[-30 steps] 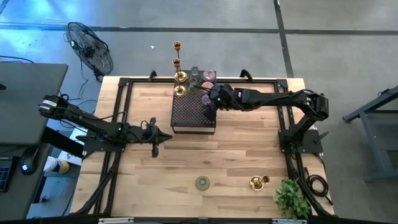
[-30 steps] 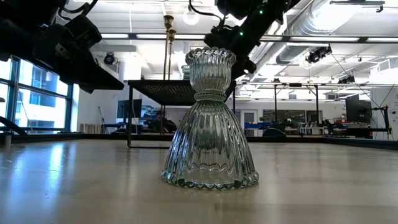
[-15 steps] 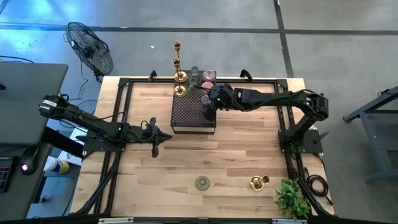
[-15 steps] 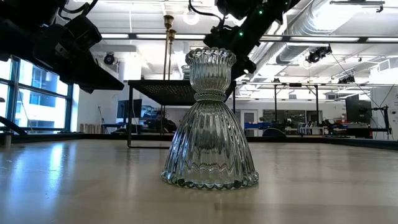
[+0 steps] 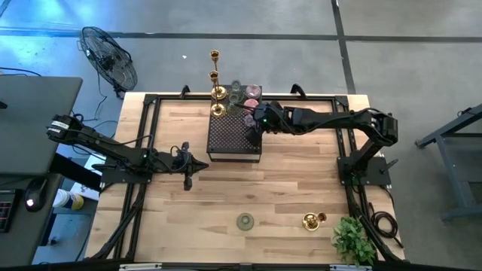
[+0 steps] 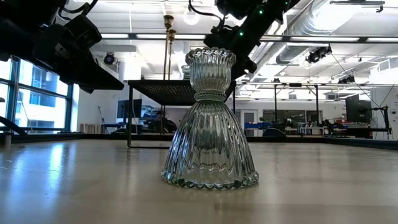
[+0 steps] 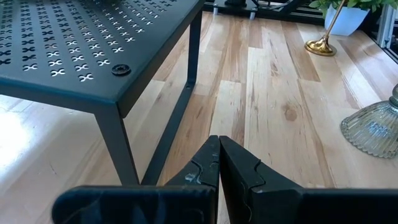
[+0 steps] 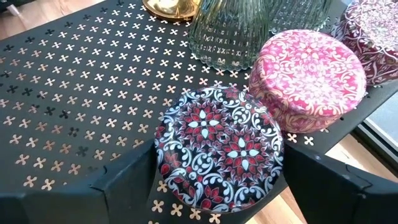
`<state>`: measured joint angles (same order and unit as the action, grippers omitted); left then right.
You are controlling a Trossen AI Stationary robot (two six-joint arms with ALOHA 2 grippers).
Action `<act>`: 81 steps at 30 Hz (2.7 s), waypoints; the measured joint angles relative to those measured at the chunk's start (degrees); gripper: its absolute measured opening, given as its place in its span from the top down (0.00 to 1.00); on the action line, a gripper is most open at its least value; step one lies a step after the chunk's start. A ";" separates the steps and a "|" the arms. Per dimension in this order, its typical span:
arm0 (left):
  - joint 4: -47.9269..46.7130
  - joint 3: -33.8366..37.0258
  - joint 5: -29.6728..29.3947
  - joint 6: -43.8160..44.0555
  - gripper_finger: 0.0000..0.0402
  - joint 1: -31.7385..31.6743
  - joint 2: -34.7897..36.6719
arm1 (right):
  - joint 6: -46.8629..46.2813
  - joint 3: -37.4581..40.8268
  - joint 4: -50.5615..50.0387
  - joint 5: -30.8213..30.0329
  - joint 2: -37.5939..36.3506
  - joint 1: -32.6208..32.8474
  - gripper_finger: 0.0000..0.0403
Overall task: Pick & Place candle stick holders
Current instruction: Put the white patterned scented candle on the shelf, then put the green candle holder on the shelf
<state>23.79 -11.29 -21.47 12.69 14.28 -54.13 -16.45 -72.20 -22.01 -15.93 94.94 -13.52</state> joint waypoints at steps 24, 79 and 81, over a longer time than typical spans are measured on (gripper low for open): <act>0.00 0.02 0.00 0.01 0.99 -0.01 0.00 | 4.68 -0.09 -0.15 -2.31 -10.29 4.96 0.14; 1.73 0.02 3.76 3.43 0.99 0.00 -0.15 | -5.59 -3.63 7.65 -7.30 10.46 48.21 0.36; 1.81 0.02 3.76 2.85 0.99 0.00 -0.15 | -5.64 -6.00 5.18 -7.25 12.75 48.11 0.32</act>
<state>25.61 -11.27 -17.72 15.54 14.28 -54.28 -22.09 -78.20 -16.84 -23.18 107.68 34.59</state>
